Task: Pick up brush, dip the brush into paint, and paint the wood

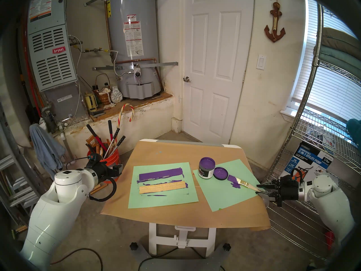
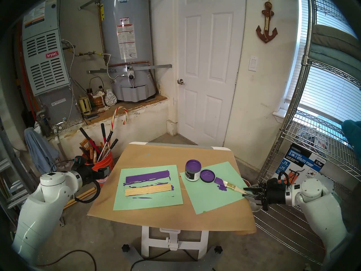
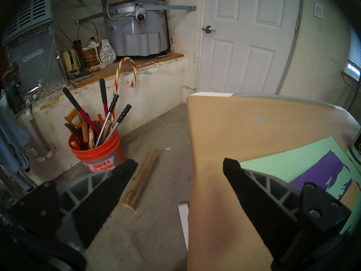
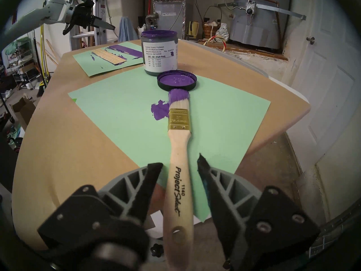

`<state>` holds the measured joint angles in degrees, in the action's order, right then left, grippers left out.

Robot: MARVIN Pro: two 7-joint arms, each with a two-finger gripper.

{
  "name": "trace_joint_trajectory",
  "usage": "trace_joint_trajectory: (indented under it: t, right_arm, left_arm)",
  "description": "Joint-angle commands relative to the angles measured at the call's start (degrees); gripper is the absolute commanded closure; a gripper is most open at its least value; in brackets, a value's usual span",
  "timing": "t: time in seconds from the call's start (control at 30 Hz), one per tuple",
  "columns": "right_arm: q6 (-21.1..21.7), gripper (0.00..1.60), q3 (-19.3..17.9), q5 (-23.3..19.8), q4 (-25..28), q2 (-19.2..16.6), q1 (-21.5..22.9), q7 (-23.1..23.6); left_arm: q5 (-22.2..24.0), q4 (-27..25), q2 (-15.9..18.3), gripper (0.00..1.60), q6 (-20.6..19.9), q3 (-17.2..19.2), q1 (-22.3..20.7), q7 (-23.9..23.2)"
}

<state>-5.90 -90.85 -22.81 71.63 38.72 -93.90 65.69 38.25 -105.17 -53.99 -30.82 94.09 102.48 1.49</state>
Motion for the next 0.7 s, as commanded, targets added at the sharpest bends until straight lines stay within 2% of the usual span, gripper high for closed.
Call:
trace_joint_trajectory:
  t: [0.0,0.1,0.13,0.17,0.27,0.33,0.53,0.67]
  right_arm:
    - [0.9,0.44,-1.4,-2.6,0.6,0.8,0.0,0.5]
    - [1.7,0.41,-3.7,-6.4,0.5,1.7,-0.1,2.0]
    - [2.6,0.41,-5.2,-9.2,0.3,2.7,-0.1,2.6]
    - [3.7,0.28,-6.1,-10.7,0.6,2.9,-0.3,2.9]
    - [5.9,0.23,-9.3,-16.3,0.9,4.7,-0.8,4.6]
    - [7.6,0.0,-11.3,-19.8,1.7,5.4,-2.0,6.1]
    - [14.6,0.0,-17.6,-27.8,5.3,6.5,-8.3,7.6]
    - [18.7,0.0,-20.9,-29.8,5.7,7.5,-11.0,7.6]
  left_arm:
    - [0.1,-0.8,0.1,0.0,0.1,0.5,-0.2,0.1]
    - [0.1,-0.7,0.1,0.0,0.1,0.5,-0.2,0.0]
    - [0.1,-0.7,0.1,0.0,0.1,0.4,-0.3,0.0]
    - [0.1,-0.7,0.1,0.0,0.1,0.4,-0.3,0.0]
    - [0.1,-0.6,0.1,0.0,0.1,0.4,-0.3,0.0]
    - [0.1,-0.6,0.1,0.0,0.1,0.4,-0.3,0.0]
    - [0.1,-0.6,0.1,0.0,0.1,0.4,-0.3,0.0]
    - [0.1,-0.6,0.1,0.0,0.1,0.4,-0.3,0.0]
